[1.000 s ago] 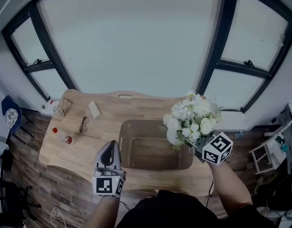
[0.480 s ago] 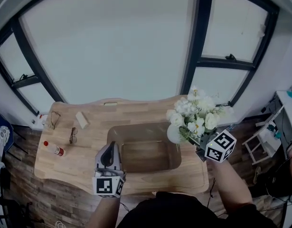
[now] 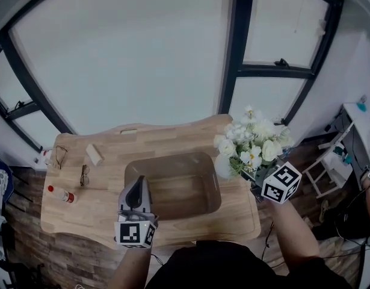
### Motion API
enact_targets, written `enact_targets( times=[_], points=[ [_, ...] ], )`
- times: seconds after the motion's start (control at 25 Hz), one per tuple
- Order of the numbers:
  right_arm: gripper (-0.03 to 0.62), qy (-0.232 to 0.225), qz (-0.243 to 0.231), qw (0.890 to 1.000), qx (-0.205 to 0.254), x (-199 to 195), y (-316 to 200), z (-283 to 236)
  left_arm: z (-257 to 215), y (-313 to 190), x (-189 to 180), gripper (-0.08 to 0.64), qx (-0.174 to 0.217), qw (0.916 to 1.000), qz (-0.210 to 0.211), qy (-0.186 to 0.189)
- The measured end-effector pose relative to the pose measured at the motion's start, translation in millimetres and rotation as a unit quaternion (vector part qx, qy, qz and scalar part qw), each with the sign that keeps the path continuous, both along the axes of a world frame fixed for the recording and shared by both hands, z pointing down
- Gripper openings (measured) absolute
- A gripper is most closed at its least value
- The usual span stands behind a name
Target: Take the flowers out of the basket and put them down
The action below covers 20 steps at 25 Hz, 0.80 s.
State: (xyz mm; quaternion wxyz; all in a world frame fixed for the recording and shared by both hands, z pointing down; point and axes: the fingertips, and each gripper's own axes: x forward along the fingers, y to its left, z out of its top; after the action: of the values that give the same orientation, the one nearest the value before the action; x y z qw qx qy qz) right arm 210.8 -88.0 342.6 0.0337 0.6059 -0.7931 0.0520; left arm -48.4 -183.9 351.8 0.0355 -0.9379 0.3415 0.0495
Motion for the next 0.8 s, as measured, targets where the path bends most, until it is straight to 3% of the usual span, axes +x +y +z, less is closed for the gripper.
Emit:
enact_targets(
  times=[0.36,0.8],
  points=[
    [0.281,0.002,0.048,0.999,-0.012,39,24,21,0,0,45,0.005,0.005,0.9990,0.043,-0.015],
    [0.281,0.005,0.082,0.996,-0.031,58,33,55,14,-4,72,0.005,0.001,0.9974,0.063,-0.035]
  ],
)
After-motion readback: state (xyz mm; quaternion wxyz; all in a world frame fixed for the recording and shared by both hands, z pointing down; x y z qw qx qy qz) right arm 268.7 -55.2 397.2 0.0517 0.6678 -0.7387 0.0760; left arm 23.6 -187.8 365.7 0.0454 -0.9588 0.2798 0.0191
